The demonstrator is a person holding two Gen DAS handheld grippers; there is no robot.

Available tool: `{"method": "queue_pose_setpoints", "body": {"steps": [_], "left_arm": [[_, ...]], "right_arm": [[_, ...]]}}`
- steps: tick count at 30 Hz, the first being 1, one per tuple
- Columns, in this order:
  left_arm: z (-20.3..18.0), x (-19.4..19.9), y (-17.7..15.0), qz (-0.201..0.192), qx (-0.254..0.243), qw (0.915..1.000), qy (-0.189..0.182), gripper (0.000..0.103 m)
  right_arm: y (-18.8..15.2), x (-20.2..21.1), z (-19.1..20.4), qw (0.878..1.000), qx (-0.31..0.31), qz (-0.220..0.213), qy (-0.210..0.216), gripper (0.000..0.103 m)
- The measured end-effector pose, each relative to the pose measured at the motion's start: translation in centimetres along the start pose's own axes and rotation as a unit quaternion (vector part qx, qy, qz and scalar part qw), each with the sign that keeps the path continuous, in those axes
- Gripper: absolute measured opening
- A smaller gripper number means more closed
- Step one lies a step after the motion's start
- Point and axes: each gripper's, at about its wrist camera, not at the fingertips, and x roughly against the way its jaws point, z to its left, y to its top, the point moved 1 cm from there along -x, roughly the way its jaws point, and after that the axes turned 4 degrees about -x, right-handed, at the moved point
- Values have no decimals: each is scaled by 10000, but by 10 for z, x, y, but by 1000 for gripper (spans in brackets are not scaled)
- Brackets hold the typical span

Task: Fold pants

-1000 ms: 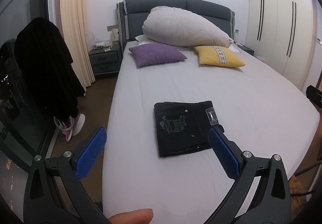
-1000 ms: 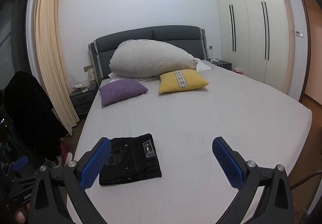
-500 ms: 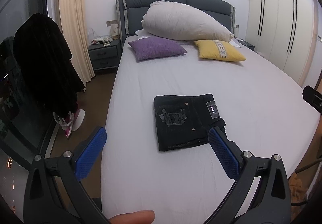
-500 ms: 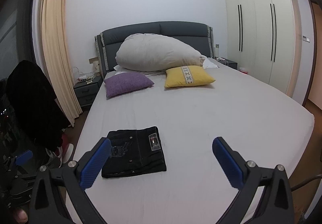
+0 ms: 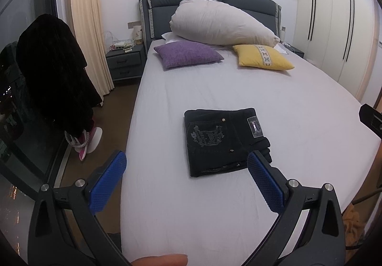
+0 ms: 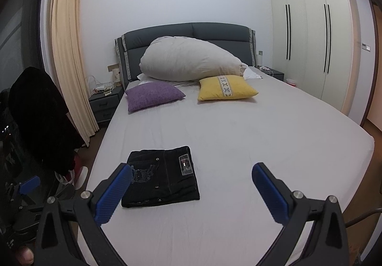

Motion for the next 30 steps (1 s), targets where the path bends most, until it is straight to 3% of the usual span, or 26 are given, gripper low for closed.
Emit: {"method": "queue_pose_setpoints", "body": {"steps": [30], "left_arm": [[2,-4,-5,20,30,10000,48,103]], "right_arm": [[-8,-3,5,10000,44,39,30,103]]}}
